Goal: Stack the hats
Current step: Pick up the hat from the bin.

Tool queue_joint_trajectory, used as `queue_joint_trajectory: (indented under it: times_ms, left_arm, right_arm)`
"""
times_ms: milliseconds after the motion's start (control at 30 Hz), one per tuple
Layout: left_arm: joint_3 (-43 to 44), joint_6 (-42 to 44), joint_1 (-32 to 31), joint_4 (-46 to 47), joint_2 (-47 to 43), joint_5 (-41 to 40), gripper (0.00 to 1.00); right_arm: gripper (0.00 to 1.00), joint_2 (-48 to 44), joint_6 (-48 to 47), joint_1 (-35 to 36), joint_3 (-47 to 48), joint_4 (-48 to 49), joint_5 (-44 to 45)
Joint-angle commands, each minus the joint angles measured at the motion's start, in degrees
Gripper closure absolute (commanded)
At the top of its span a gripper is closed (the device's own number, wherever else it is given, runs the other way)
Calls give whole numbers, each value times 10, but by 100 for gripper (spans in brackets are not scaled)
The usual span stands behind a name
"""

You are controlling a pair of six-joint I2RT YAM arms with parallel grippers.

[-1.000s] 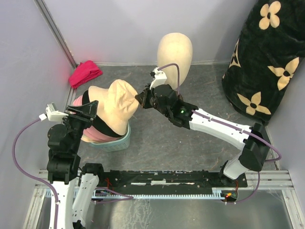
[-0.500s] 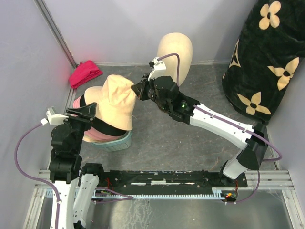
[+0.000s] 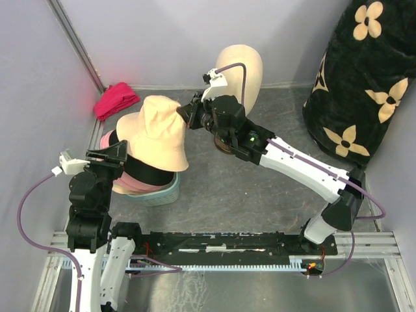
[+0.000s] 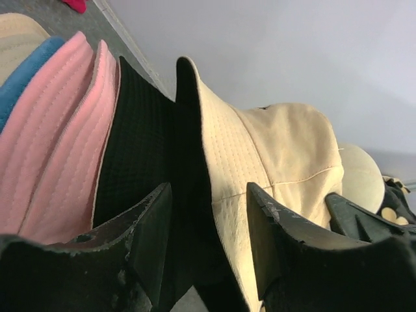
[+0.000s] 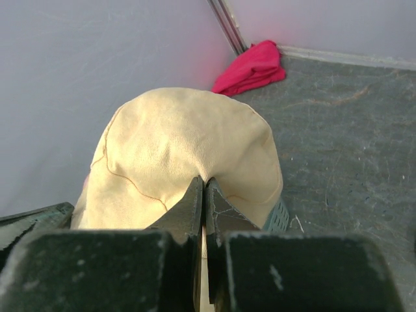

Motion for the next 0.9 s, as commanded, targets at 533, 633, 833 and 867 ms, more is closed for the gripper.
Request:
queue_joint_trajectory:
  times_ms: [533, 633, 833, 867]
  left_arm:
    - [0, -23, 1, 105, 16, 10, 43]
    - [1, -22, 2, 108, 17, 11, 43]
    - [3, -21, 2, 114, 20, 7, 43]
    - [3, -21, 1, 115, 20, 5, 43]
  right_arm:
    - [97, 24, -74, -4, 138, 20, -19]
    - [97, 31, -91, -1, 157, 13, -22]
    - [97, 45, -126, 2, 200, 11, -34]
    - [97, 47, -130, 2, 207, 13, -36]
